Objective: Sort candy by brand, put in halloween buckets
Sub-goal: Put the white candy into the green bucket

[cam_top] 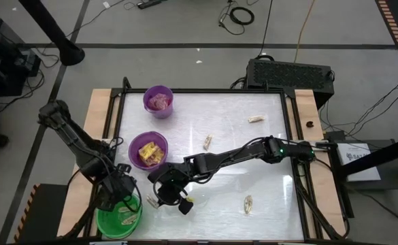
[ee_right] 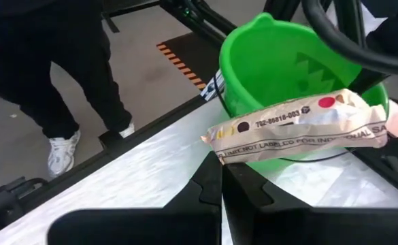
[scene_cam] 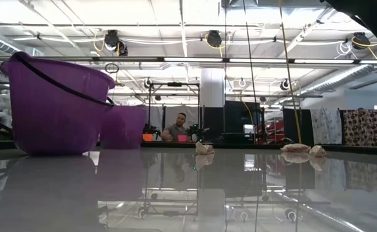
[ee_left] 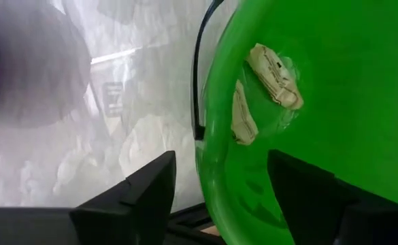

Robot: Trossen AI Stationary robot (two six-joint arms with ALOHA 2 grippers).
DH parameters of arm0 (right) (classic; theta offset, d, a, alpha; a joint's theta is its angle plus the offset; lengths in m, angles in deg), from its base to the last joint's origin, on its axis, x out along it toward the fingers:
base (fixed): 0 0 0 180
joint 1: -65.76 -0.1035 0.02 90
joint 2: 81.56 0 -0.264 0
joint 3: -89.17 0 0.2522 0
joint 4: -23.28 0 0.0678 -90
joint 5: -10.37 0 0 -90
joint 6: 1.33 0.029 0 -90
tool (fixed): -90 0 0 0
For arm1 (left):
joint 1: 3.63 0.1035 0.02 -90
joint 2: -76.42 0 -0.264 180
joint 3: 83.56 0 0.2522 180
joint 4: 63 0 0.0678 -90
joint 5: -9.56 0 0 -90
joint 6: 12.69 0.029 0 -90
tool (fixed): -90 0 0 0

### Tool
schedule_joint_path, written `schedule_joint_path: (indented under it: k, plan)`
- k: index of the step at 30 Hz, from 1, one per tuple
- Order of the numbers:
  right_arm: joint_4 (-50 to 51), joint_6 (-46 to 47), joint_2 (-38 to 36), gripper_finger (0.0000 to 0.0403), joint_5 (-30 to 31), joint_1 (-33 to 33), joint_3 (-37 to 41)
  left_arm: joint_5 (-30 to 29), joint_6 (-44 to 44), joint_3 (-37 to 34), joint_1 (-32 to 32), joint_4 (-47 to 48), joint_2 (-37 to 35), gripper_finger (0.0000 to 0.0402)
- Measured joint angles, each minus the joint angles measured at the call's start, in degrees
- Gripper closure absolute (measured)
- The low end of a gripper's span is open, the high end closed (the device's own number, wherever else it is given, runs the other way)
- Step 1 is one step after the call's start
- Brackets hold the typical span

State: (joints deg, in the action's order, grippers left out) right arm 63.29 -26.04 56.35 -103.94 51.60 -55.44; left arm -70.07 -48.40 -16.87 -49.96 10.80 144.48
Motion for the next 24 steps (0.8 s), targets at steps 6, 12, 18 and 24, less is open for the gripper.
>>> schedule_joint_path:
  k: [6, 12, 18, 24]
  plan:
    - [2.2, 0.0, 0.0, 0.0403, 0.0, -0.2, 0.0, -0.1, 0.0, 0.0, 0.0, 0.1, 2.0, 0.0217]
    - [3.1, 0.0, 0.0, 0.0403, -1.2, -0.4, 0.0, -0.1, -1.5, 0.0, 0.0, -0.1, 3.5, 0.0307]
    - [5.8, -0.2, -0.5, 0.0403, -1.3, -0.7, 0.0, 0.2, -1.7, 0.1, 0.4, -2.5, 3.5, 0.0387]
    - [11.7, -1.4, -2.3, 0.0403, 1.7, -2.3, 0.0, -1.4, -0.8, 0.1, 3.4, -5.3, 3.8, 0.0375]
